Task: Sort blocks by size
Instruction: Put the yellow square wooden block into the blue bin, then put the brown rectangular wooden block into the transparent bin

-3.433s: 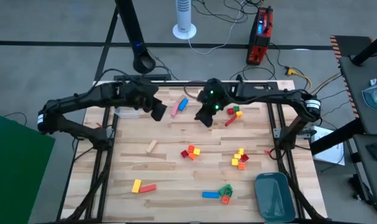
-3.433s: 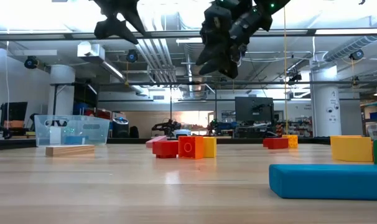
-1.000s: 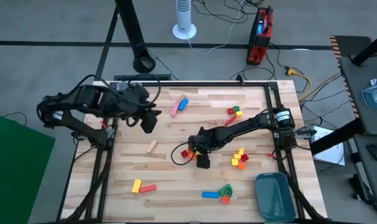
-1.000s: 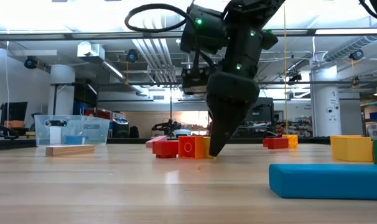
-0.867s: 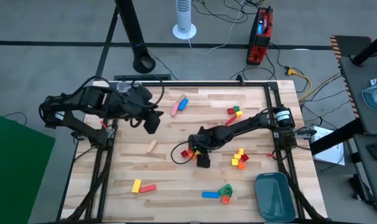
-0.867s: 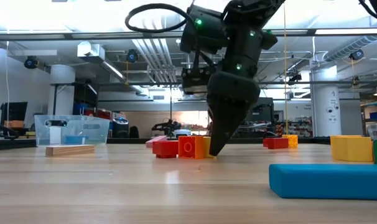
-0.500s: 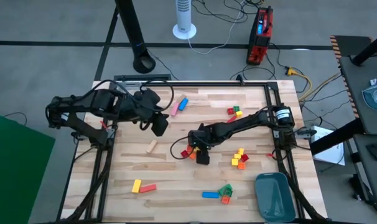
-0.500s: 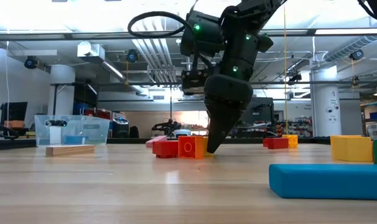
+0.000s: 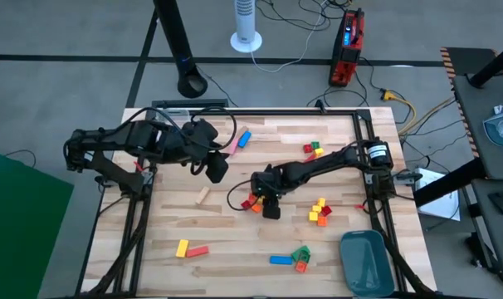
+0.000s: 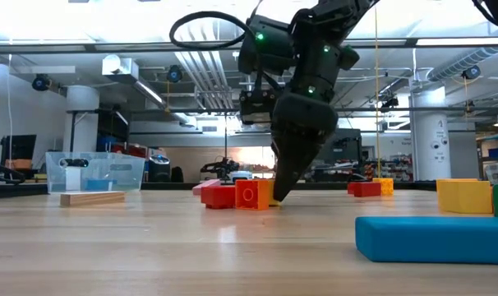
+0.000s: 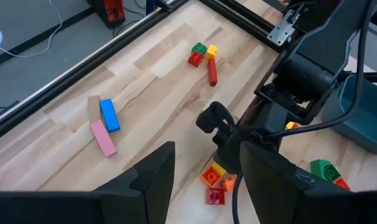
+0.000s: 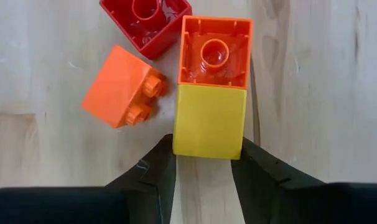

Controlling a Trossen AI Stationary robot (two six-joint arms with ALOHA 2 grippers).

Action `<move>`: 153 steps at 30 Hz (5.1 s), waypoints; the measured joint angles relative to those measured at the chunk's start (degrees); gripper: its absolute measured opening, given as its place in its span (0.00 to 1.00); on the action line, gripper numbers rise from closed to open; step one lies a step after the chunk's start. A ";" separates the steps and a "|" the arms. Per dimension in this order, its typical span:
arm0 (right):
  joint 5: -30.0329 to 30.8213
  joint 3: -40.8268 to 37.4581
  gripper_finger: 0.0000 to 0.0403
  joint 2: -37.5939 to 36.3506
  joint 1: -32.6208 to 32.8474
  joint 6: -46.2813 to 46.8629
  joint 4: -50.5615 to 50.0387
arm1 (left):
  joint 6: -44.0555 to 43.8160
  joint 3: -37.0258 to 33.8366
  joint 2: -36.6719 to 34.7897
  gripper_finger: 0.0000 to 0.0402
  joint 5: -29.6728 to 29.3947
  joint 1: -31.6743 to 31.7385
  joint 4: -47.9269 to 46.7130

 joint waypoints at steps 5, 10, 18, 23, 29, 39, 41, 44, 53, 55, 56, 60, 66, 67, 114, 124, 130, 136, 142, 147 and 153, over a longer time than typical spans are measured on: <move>-0.05 -0.01 0.37 0.00 -0.38 0.72 -0.41 | 0.02 0.00 0.00 0.42 -0.09 0.00 0.02; -0.43 -0.02 0.34 -0.04 -0.55 0.57 -1.01 | 0.02 0.00 -0.02 0.42 -0.90 0.00 0.02; -0.49 -0.02 0.30 -1.40 -0.62 0.57 -3.16 | 1.61 0.00 -0.02 0.42 -0.90 0.00 0.02; -0.49 -0.04 0.32 -4.61 -0.74 0.51 -6.49 | 2.19 0.00 -0.02 0.42 -0.90 0.00 -0.21; -0.55 -0.07 0.30 -12.51 -0.71 -0.56 -12.48 | 3.76 0.00 -0.02 0.42 -0.90 0.00 -0.53; -3.62 -0.07 0.30 -30.42 1.63 5.30 -28.17 | 7.91 0.00 -0.02 0.42 -0.87 0.00 -0.42; -7.07 -0.07 0.30 -33.41 3.33 7.53 -31.32 | 8.74 0.00 -0.04 0.42 -0.87 0.00 -0.43; -12.21 -0.43 0.30 -36.83 7.16 13.72 -34.77 | 9.74 0.00 -0.04 0.42 -0.87 0.00 -0.46; -17.60 -1.09 0.30 -38.58 27.45 34.55 -42.58 | 9.99 0.00 -0.04 0.42 -0.85 0.00 -1.07; -17.52 -1.41 0.31 -37.98 32.06 38.44 -43.17 | 10.20 0.00 -0.04 0.42 -0.83 0.00 -1.21; -17.46 -1.73 0.32 -37.66 34.10 40.33 -43.21 | 10.51 0.00 -0.07 0.42 -0.83 0.00 -1.23; -17.12 -3.42 0.35 -36.05 41.48 47.32 -42.99 | 11.21 0.00 -0.07 0.42 -0.83 0.00 -1.27; -19.67 -6.75 0.43 -33.23 47.18 54.24 -43.09 | 12.20 0.00 -0.07 0.42 -0.81 0.00 -1.47; -20.13 -7.10 0.44 -32.86 47.21 54.14 -43.04 | 12.43 0.00 -0.07 0.42 -0.81 0.00 -1.45; 5.65 -9.73 0.63 -34.07 2.28 21.07 -12.99 | -27.34 -53.94 -3.82 0.42 19.98 -1.84 16.10; 5.53 -9.77 0.65 -34.03 1.51 20.44 -11.56 | -26.56 -59.47 -3.82 0.47 18.42 -1.16 24.93; 5.55 -9.77 0.64 -34.03 1.08 19.98 -11.56 | -26.05 -61.48 -2.35 0.53 16.55 -0.80 28.49; 5.59 -9.77 0.62 -34.01 0.46 19.20 -11.45 | -24.59 -62.53 1.87 0.53 16.59 -0.85 33.77; 7.06 -9.79 0.64 -34.01 0.48 19.06 -10.81 | -21.43 -61.57 6.07 0.47 15.85 -0.90 33.54; 8.58 -9.81 0.62 -34.01 0.48 19.04 -8.24 | -19.41 -60.28 6.77 0.36 15.34 -0.90 32.91; 8.61 -9.81 0.59 -33.99 0.37 17.67 -5.58 | -19.17 -60.35 5.98 0.21 15.40 -0.87 33.40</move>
